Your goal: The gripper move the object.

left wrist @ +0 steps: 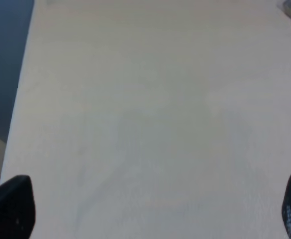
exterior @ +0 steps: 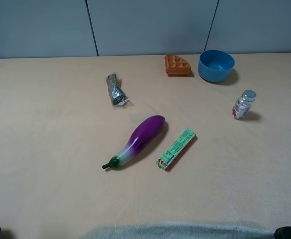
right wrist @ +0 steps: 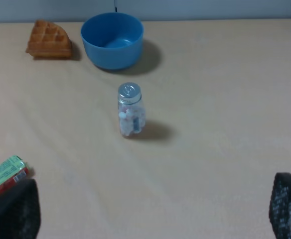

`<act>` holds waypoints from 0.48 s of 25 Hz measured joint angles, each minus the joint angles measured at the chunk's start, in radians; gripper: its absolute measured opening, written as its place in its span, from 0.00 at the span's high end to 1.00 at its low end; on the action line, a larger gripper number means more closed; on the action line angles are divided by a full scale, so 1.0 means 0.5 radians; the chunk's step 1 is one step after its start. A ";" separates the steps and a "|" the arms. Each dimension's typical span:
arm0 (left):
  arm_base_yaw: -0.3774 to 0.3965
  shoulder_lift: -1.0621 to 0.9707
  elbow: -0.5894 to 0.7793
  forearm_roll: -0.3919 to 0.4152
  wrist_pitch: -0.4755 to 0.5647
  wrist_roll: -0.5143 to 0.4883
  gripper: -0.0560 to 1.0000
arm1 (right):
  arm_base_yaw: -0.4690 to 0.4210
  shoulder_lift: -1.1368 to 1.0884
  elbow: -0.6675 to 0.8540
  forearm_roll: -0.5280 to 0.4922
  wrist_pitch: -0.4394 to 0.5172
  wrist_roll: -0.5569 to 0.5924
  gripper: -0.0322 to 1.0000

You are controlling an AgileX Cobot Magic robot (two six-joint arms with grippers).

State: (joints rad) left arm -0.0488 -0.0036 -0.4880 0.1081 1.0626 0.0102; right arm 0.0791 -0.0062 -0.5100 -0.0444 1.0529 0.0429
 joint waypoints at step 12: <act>0.000 0.000 0.000 -0.006 0.000 0.008 0.01 | 0.000 0.000 0.000 0.000 0.000 0.000 0.30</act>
State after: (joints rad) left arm -0.0488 -0.0036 -0.4880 0.1051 1.0626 0.0145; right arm 0.0791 -0.0062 -0.5100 -0.0444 1.0529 0.0429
